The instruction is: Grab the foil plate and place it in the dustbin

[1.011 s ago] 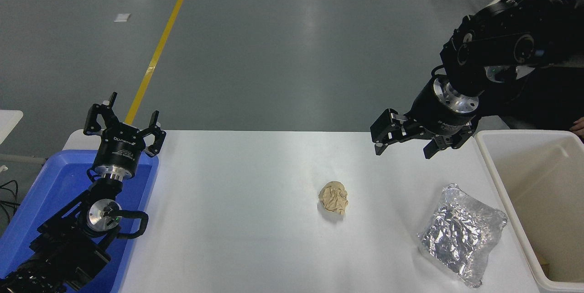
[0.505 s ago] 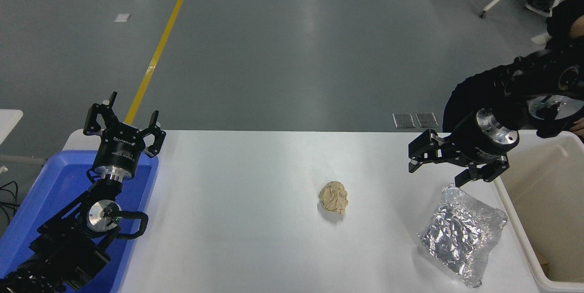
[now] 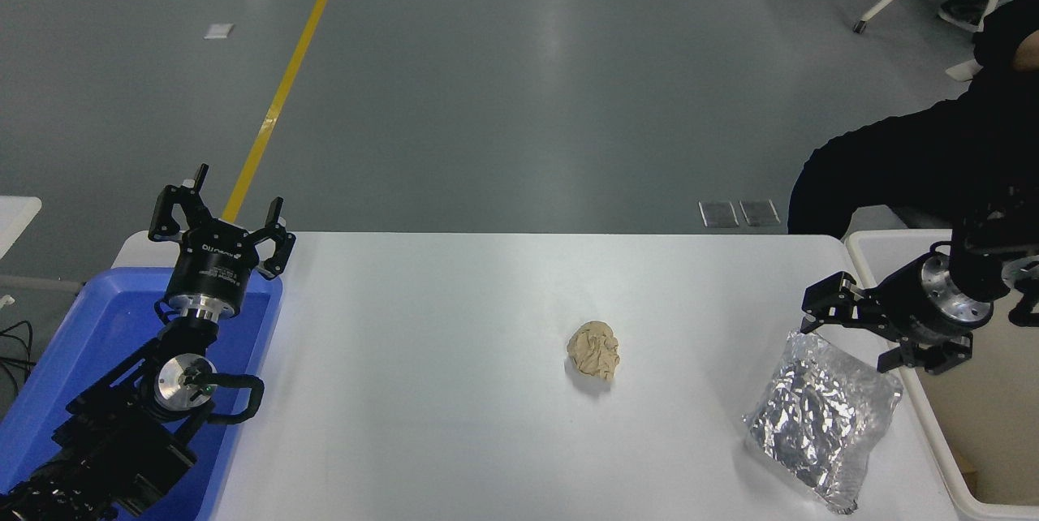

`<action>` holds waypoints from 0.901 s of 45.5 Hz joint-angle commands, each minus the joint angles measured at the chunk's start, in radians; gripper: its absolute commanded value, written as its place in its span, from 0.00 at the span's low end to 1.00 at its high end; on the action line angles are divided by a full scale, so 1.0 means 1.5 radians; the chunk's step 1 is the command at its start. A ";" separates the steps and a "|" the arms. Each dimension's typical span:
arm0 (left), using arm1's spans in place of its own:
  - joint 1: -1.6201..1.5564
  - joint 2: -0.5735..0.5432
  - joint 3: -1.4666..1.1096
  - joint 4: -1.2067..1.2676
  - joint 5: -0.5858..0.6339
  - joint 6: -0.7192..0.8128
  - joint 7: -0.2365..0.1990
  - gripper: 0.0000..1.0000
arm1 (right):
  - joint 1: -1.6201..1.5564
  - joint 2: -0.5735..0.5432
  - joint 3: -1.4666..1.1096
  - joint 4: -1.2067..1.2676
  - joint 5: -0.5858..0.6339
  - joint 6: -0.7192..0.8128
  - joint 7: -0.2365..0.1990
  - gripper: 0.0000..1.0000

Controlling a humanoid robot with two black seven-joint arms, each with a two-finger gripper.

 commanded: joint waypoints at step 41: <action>0.000 0.000 0.000 0.000 0.000 0.000 0.000 0.98 | -0.251 -0.007 0.090 -0.018 -0.001 -0.321 0.001 0.85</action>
